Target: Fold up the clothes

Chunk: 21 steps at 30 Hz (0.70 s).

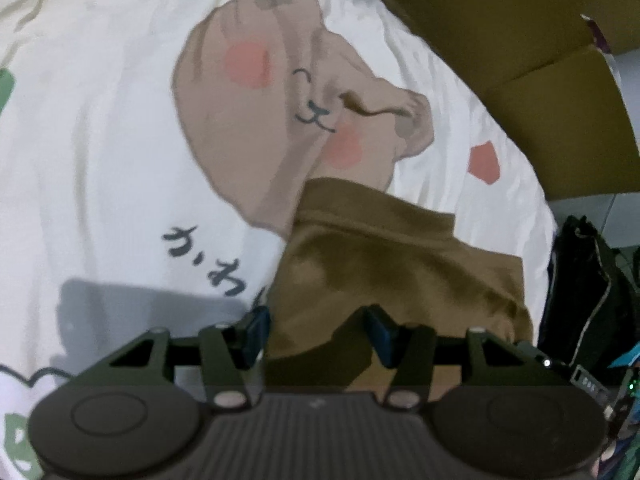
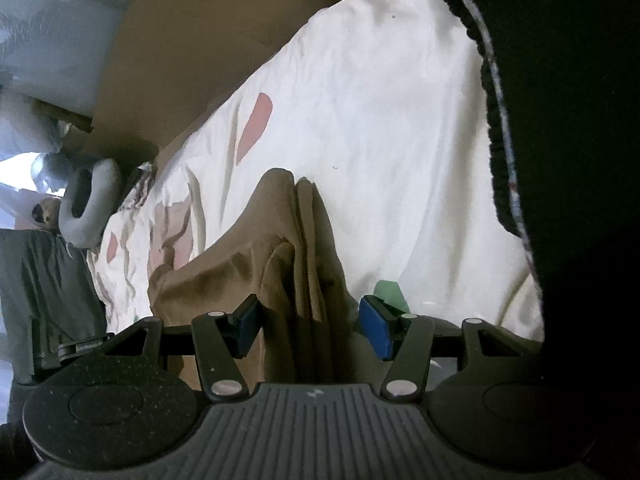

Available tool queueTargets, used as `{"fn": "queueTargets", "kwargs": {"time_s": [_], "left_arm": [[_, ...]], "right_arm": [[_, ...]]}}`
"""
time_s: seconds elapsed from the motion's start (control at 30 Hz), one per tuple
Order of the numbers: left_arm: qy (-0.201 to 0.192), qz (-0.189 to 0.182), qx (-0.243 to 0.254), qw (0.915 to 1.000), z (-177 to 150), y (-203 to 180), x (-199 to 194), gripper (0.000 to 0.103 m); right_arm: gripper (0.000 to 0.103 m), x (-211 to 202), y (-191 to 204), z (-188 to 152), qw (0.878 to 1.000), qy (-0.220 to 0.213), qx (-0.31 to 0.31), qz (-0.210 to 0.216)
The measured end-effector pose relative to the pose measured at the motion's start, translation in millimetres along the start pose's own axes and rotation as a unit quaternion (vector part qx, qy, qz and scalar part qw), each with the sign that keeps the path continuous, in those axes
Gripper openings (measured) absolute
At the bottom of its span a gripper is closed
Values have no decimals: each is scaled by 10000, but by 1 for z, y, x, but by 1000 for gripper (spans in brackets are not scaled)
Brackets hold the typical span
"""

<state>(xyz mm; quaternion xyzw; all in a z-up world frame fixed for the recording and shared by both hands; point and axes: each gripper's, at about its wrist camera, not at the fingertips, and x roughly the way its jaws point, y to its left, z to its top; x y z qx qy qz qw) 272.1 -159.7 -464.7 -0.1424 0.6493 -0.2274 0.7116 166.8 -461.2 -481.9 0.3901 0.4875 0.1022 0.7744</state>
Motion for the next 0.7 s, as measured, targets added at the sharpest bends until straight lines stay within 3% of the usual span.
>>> {"fn": "queueTargets", "kwargs": {"time_s": [0.1,0.17,0.33,0.6,0.7], "left_arm": [[0,-83,-6,10000,3,-2,1,51],[17,-133,-16,9999,4,-4,2,42],[-40,-182,118,9998,3,-8,-1,15],[-179,-370,174,9990,4,-8,-14,12],[-96,-294,214,9993,6,-7,-11,24]], "right_arm": [[60,2,-1,1,9999,33,54,89],[59,3,-1,1,9998,55,90,149],[34,4,-2,1,9996,87,155,241],[35,-1,2,2,9998,51,-37,203],[39,-3,3,3,9998,38,-109,188]]}}
